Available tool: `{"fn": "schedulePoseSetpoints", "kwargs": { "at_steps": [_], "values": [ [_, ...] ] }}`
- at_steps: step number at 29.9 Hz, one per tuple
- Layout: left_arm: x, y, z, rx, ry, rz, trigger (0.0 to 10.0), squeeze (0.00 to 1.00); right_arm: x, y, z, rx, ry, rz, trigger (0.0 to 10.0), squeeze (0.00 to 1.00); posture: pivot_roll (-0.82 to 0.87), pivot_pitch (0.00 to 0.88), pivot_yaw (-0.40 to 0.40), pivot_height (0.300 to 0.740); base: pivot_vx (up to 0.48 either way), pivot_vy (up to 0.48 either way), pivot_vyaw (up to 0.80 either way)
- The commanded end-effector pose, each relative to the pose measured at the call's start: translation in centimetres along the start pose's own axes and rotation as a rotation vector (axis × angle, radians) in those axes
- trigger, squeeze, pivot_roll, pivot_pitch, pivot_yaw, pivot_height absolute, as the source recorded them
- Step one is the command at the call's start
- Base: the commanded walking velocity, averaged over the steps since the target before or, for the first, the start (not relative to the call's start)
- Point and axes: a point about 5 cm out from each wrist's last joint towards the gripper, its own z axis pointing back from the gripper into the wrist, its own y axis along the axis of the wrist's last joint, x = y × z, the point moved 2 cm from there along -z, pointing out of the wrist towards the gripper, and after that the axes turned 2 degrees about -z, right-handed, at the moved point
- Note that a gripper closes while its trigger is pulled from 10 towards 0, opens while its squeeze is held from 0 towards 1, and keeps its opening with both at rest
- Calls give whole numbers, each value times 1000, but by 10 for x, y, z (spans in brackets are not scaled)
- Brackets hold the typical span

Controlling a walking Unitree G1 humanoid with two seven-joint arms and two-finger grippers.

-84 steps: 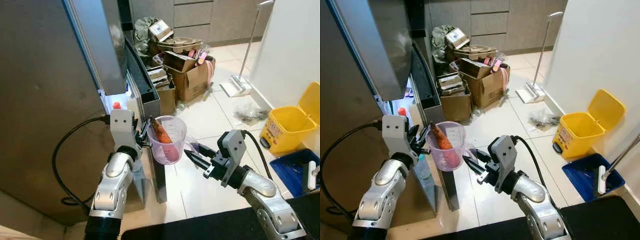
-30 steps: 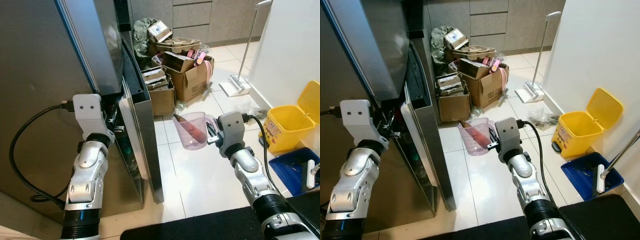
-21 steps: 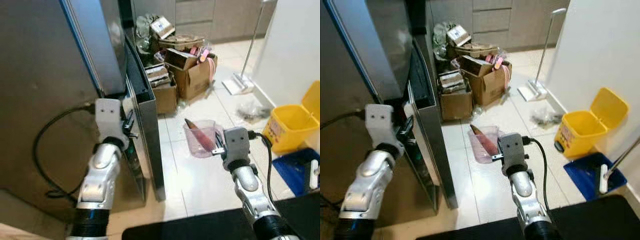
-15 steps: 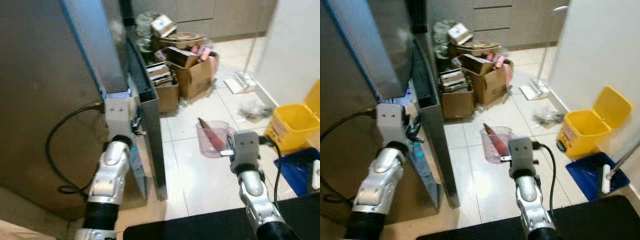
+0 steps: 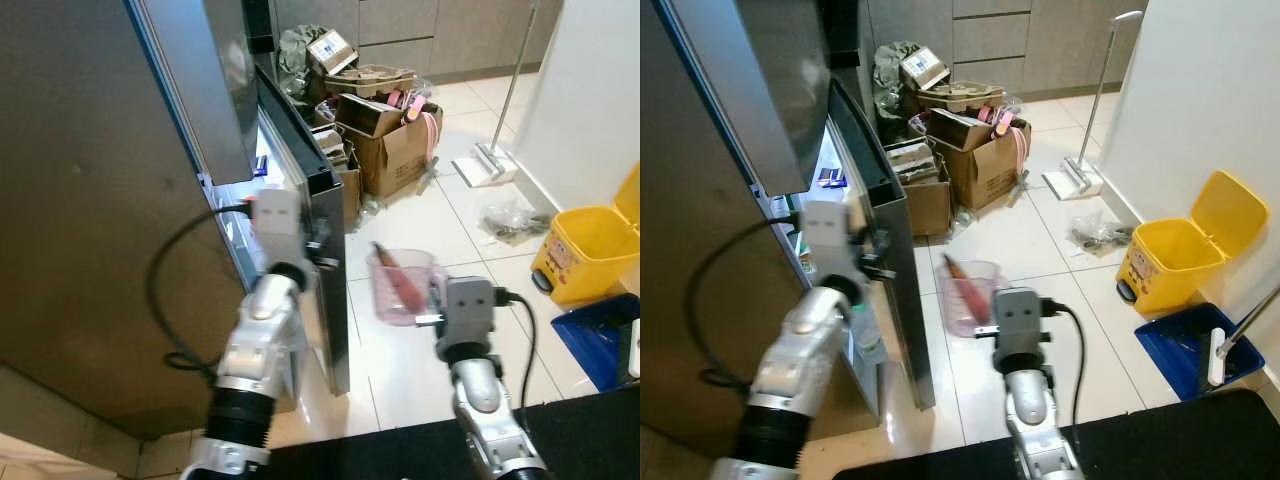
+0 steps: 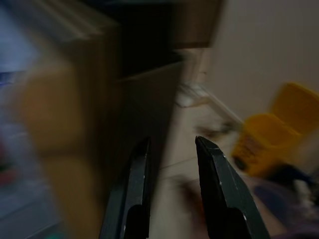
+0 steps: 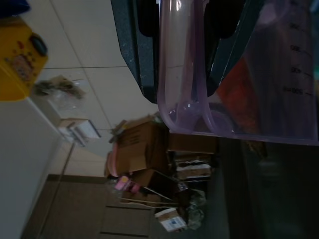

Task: Restocking fridge

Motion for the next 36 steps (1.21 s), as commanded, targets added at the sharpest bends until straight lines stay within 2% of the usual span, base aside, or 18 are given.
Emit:
{"fn": "schedulePoseSetpoints", "kwargs": {
  "at_steps": [1,4,5,8,11,12,14,15,19,21,25,26,28,32,34,35,36],
  "values": [
    [15,0,-6,0,-42,27,10000,0,3,0,3,-4,-14,5,10000,0,-70,159,50,740,0,0,0],
    [59,3,-16,-24,-242,153,10000,0,3,3,2,2,-23,-1,10000,0,-75,160,52,740,0,0,0],
    [68,5,-17,-29,-292,181,10000,0,3,4,2,2,-24,-2,10000,0,-75,160,52,740,0,0,0],
    [71,15,-19,6,-315,156,10000,0,3,4,3,3,-21,-4,10000,0,-81,160,54,740,0,0,0],
    [52,27,-14,42,-321,106,10000,0,0,5,5,4,-11,-12,10000,0,-78,164,58,740,0,0,0],
    [52,27,-14,42,-321,106,10000,0,0,5,5,4,-11,-12,10000,0,-78,164,58,740,0,0,0],
    [39,30,-5,49,-342,80,10000,0,-3,6,6,6,-3,-19,10000,0,-75,165,57,740,0,0,0],
    [39,30,-5,49,-342,80,10000,0,-3,6,6,6,-3,-19,10000,0,-75,165,57,740,0,0,0],
    [-1,35,26,31,-359,1,10000,0,-19,11,15,16,77,-40,10000,0,-59,166,54,740,0,0,0],
    [-7,37,31,31,-356,-9,10000,0,-22,12,18,19,93,-40,10000,0,-59,166,54,740,0,0,0],
    [-37,50,49,47,-287,-27,10000,0,-32,17,32,36,146,-45,10000,0,-41,163,40,740,0,0,0],
    [-37,50,49,47,-287,-27,10000,0,-32,17,32,36,146,-45,10000,0,-41,163,40,740,0,0,0],
    [-51,56,54,57,-237,-52,10000,0,-40,19,36,44,211,-49,10000,0,-38,160,37,740,0,0,0],
    [-72,61,59,72,-130,-78,10000,0,-49,20,31,60,308,-44,10000,0,-37,159,38,740,0,0,0],
    [-81,63,62,70,-84,-86,10000,0,-48,22,20,61,373,-35,10000,0,-35,159,38,740,0,0,0],
    [-81,63,62,70,-84,-86,10000,0,-48,22,20,61,373,-35,10000,0,-35,159,38,740,0,0,0],
    [-86,66,64,72,-60,-84,10000,0,-44,27,11,79,423,-17,10000,0,-33,163,40,740,0,0,0]
  ]
}}
